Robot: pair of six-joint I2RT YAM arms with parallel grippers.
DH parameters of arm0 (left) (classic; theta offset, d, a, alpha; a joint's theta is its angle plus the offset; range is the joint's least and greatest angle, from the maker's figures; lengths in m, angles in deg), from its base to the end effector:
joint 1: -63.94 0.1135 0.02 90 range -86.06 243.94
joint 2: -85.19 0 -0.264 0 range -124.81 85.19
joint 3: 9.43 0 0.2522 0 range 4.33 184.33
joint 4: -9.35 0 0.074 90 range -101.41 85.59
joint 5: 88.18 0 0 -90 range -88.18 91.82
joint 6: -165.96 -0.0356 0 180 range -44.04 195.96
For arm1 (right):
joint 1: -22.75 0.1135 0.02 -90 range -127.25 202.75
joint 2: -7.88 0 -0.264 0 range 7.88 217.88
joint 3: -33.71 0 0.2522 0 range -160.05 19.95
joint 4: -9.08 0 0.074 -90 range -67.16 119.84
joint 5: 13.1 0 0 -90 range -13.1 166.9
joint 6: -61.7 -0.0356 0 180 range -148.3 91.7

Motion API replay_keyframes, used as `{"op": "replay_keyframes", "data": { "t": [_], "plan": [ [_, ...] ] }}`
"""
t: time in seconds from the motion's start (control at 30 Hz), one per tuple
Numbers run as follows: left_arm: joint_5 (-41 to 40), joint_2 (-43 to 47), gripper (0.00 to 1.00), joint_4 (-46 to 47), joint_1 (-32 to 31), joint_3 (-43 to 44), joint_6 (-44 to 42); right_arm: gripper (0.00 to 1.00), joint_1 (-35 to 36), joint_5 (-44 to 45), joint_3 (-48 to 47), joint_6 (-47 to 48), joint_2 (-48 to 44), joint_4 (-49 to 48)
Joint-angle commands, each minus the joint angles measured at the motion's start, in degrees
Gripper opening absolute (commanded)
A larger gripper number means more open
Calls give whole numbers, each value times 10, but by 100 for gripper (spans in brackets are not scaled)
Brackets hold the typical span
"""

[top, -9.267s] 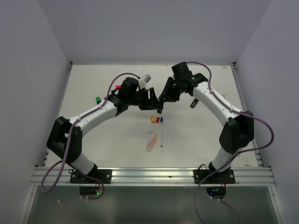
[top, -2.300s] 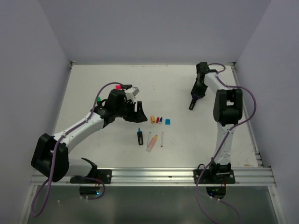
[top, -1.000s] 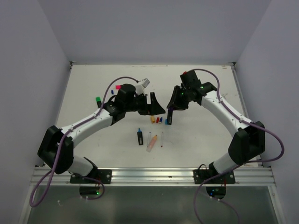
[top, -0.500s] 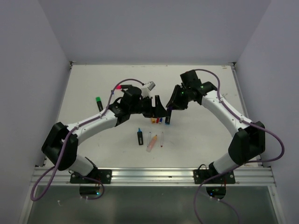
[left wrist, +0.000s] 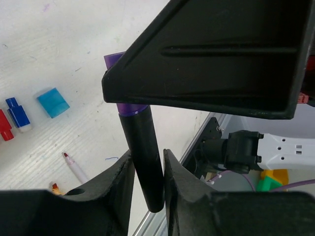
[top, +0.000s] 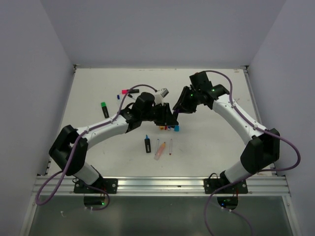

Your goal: Open the pen caps

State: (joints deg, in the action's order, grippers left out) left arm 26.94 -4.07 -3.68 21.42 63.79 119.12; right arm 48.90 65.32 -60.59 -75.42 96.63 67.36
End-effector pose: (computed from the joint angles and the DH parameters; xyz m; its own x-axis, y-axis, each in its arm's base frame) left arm 0.2491 -0.2489 0.2562 -0.8669 -0.0454 -0.4965 0.4009 0.5285 -0.7483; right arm 0.2941 0.1524 0.3152 -0.8824 0.3665 -0.2950 0.1554 0.8189 0.5525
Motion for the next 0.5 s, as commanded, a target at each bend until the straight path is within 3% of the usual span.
{"op": "replay_keyframes", "data": {
  "t": [0.0,0.1,0.2,0.27,0.47],
  "plan": [
    [-8,-3,31,1,-1,28,-5,0,8,-17,-17,-4,-10,0],
    [-4,-7,15,-6,-1,34,-6,4,9,-17,-12,4,-16,-4],
    [-9,-5,1,-6,-1,34,-10,22,9,-24,-13,26,-10,-4],
    [-13,1,0,-31,0,34,-15,31,9,-34,-14,37,-2,-3],
    [-18,7,0,-42,3,40,-23,32,10,-55,-26,45,19,-13]
  ]
}}
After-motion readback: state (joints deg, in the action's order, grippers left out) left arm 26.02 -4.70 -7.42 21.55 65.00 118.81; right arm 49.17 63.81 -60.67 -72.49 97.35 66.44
